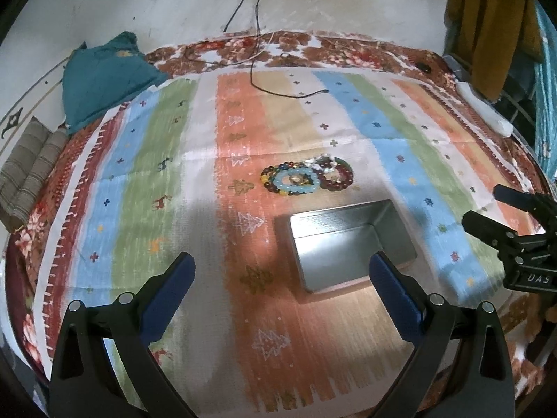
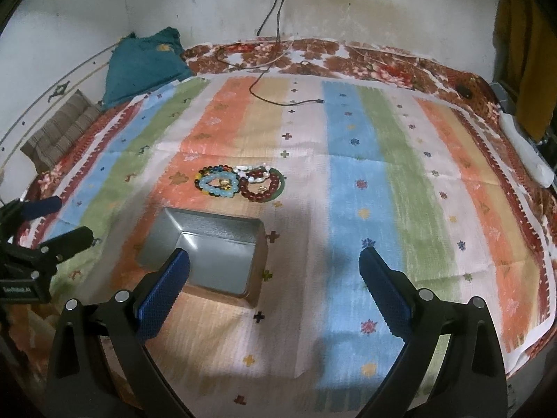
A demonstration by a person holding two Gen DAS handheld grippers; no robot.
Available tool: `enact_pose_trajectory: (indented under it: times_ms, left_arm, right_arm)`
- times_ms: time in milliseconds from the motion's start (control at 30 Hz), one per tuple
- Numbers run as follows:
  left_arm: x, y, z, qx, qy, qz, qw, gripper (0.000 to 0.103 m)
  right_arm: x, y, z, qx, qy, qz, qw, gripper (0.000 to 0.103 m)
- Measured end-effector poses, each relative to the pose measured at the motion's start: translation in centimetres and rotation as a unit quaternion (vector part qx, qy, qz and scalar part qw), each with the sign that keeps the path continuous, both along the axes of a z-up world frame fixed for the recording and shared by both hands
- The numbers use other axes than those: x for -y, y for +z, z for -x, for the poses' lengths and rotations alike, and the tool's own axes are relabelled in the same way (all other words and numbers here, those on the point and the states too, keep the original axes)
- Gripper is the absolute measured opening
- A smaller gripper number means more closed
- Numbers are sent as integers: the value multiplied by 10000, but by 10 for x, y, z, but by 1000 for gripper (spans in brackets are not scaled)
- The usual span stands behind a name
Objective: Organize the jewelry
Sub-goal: 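Move both tools forward past the silver tin toward the bracelet pile, then lower both open tools over the bracelet pile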
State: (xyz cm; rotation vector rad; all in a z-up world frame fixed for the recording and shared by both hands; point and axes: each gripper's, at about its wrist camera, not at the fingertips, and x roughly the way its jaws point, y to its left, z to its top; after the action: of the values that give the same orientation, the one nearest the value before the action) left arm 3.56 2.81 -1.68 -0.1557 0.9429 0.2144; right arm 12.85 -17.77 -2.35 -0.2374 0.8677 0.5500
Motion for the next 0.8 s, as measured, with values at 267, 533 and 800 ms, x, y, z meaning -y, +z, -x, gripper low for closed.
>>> enact_pose_trajectory:
  times_ms: [267, 533, 800]
  left_arm:
    - [-9, -2, -19, -134, 80, -69, 9999, 97]
    - [-23, -5, -43, -249, 202, 115, 9994, 97]
    - [-36, -14, -67, -413, 303, 400, 9979, 97]
  right_arm:
    - [-9, 1, -21, -54, -29, 69, 10000, 99]
    - [-19, -2, -40, -230, -23, 52, 9997, 99]
    - [-31, -7, -66, -346, -142, 69, 9993, 99]
